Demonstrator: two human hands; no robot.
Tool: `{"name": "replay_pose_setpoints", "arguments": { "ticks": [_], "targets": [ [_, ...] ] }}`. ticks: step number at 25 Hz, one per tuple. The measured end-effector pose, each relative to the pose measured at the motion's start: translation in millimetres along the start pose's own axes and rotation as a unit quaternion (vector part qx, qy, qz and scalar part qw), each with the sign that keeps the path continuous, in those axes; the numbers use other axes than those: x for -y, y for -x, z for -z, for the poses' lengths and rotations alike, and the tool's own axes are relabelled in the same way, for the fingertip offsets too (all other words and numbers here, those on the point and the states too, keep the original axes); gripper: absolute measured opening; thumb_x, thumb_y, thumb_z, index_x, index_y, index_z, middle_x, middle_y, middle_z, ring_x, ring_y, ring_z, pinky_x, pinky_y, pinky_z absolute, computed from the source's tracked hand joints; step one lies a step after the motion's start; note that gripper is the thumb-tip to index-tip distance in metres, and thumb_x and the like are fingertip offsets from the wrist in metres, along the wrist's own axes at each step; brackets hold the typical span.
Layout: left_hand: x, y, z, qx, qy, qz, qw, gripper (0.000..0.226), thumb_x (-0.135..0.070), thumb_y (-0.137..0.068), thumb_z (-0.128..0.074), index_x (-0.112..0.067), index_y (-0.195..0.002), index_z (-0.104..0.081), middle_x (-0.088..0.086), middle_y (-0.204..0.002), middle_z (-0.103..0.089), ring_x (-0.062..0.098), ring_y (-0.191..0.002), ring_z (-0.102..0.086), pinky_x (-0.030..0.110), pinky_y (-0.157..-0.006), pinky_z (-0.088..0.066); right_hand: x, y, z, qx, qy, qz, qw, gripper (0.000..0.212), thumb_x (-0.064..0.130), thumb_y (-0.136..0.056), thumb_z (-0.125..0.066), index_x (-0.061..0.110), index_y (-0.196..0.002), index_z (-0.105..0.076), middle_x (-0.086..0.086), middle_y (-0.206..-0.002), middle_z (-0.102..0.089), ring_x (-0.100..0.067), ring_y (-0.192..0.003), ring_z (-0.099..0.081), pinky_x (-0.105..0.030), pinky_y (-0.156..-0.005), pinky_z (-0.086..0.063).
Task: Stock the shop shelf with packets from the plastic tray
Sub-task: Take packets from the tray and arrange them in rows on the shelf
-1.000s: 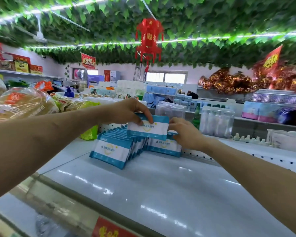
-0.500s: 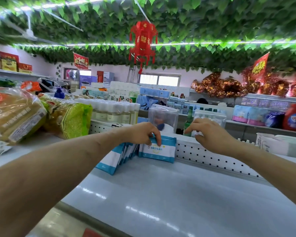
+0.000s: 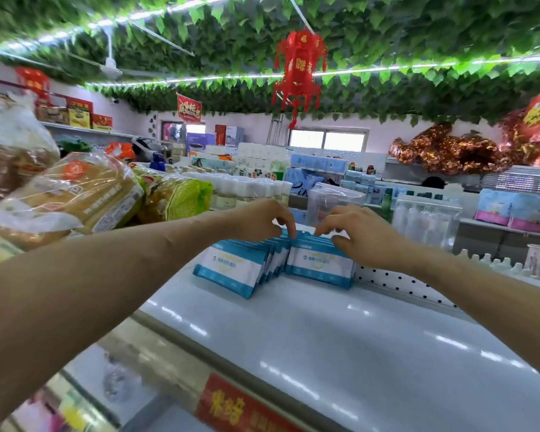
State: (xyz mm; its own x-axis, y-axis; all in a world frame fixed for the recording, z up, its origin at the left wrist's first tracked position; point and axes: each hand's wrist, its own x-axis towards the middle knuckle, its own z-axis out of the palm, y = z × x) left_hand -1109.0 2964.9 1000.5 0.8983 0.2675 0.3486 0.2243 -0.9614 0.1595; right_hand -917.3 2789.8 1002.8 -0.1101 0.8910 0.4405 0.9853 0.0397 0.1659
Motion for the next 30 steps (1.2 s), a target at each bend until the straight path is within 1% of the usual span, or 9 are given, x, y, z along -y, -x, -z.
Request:
{"name": "replay_pose_setpoints", "arguments": {
  "ticks": [4, 7, 11, 16, 20, 23, 25, 28, 30],
  "targets": [
    [28, 110, 54, -0.024, -0.057, 0.122, 0.991, 0.027, -0.01, -0.094, -0.063, -0.032, -0.105, -0.074, -0.011, -0.11, -0.067, 0.01, -0.101, -0.064, 0.034, -0.089, -0.057, 90, -59, -5, -0.029, -0.064, 0.093, 0.993, 0.03, 0.012, -0.094, -0.06, 0.029, -0.118, -0.071, 0.017, -0.109, -0.063, -0.004, -0.097, -0.055, -0.029, -0.091, -0.048],
    [44, 208, 86, -0.034, -0.113, 0.198, 0.973, 0.021, -0.017, -0.093, -0.065, -0.028, -0.108, -0.076, -0.012, -0.105, -0.069, 0.012, -0.096, -0.065, 0.035, -0.087, -0.055, 179, -102, -11, -0.016, -0.114, 0.172, 0.978, 0.028, 0.018, -0.092, -0.059, 0.033, -0.112, -0.071, 0.02, -0.1, -0.06, -0.006, -0.092, -0.058, -0.036, -0.085, -0.053],
    [49, 353, 107, -0.019, -0.148, 0.338, 0.929, 0.022, -0.023, -0.092, -0.062, -0.027, -0.111, -0.073, -0.008, -0.106, -0.07, 0.016, -0.096, -0.066, 0.042, -0.086, -0.056, 309, -134, -32, 0.035, -0.146, 0.298, 0.943, 0.03, 0.024, -0.092, -0.055, 0.028, -0.118, -0.068, 0.011, -0.106, -0.065, -0.014, -0.097, -0.061, -0.04, -0.086, -0.052],
    [27, 515, 88, 0.008, -0.182, 0.488, 0.854, 0.028, -0.019, -0.093, -0.057, -0.027, -0.115, -0.073, -0.006, -0.116, -0.071, 0.018, -0.103, -0.066, 0.041, -0.09, -0.055, 441, -122, -78, 0.144, -0.146, 0.4, 0.893, 0.033, 0.03, -0.098, -0.058, 0.026, -0.13, -0.063, 0.003, -0.116, -0.065, -0.02, -0.103, -0.061, -0.038, -0.089, -0.051],
    [2, 617, 23, 0.024, -0.129, 0.581, 0.803, 0.031, -0.02, -0.09, -0.058, -0.029, -0.116, -0.072, -0.007, -0.117, -0.071, 0.02, -0.108, -0.066, 0.037, -0.094, -0.054, 510, -75, -144, 0.226, -0.175, 0.426, 0.858, 0.034, 0.022, -0.098, -0.058, 0.018, -0.131, -0.063, 0.001, -0.122, -0.063, -0.019, -0.112, -0.059, -0.028, -0.087, -0.042],
    [-12, 665, -37, 0.04, -0.073, 0.615, 0.784, 0.033, -0.026, -0.088, -0.054, -0.029, -0.116, -0.072, -0.004, -0.119, -0.071, 0.022, -0.108, -0.067, 0.036, -0.095, -0.054, 537, -34, -207, 0.296, -0.181, 0.416, 0.841, 0.034, 0.018, -0.094, -0.058, 0.02, -0.127, -0.067, -0.002, -0.12, -0.065, -0.02, -0.109, -0.061, -0.029, -0.087, -0.046],
    [-16, 686, -78, 0.07, -0.033, 0.616, 0.784, 0.033, -0.022, -0.092, -0.055, -0.025, -0.12, -0.072, 0.001, -0.121, -0.069, 0.023, -0.11, -0.066, 0.035, -0.095, -0.053, 546, -8, -248, 0.344, -0.181, 0.411, 0.824, 0.033, 0.015, -0.095, -0.056, 0.019, -0.125, -0.069, -0.002, -0.121, -0.064, -0.019, -0.111, -0.061, -0.028, -0.087, -0.045],
    [-15, 705, -133, 0.136, 0.009, 0.595, 0.792, 0.035, -0.022, -0.093, -0.058, -0.027, -0.125, -0.069, 0.001, -0.127, -0.063, 0.022, -0.117, -0.061, 0.037, -0.101, -0.049, 548, 27, -293, 0.402, -0.193, 0.407, 0.797, 0.029, 0.015, -0.095, -0.058, 0.017, -0.121, -0.072, 0.001, -0.118, -0.056, -0.017, -0.109, -0.056, -0.03, -0.092, -0.042],
    [-12, 711, -159, 0.159, 0.023, 0.566, 0.809, 0.033, -0.025, -0.093, -0.059, -0.028, -0.124, -0.068, 0.0, -0.135, -0.059, 0.023, -0.124, -0.057, 0.041, -0.106, -0.046, 547, 42, -315, 0.403, -0.203, 0.397, 0.799, 0.03, 0.012, -0.093, -0.059, 0.019, -0.118, -0.073, 0.0, -0.125, -0.054, -0.018, -0.119, -0.053, -0.03, -0.098, -0.039]
  ]
}}
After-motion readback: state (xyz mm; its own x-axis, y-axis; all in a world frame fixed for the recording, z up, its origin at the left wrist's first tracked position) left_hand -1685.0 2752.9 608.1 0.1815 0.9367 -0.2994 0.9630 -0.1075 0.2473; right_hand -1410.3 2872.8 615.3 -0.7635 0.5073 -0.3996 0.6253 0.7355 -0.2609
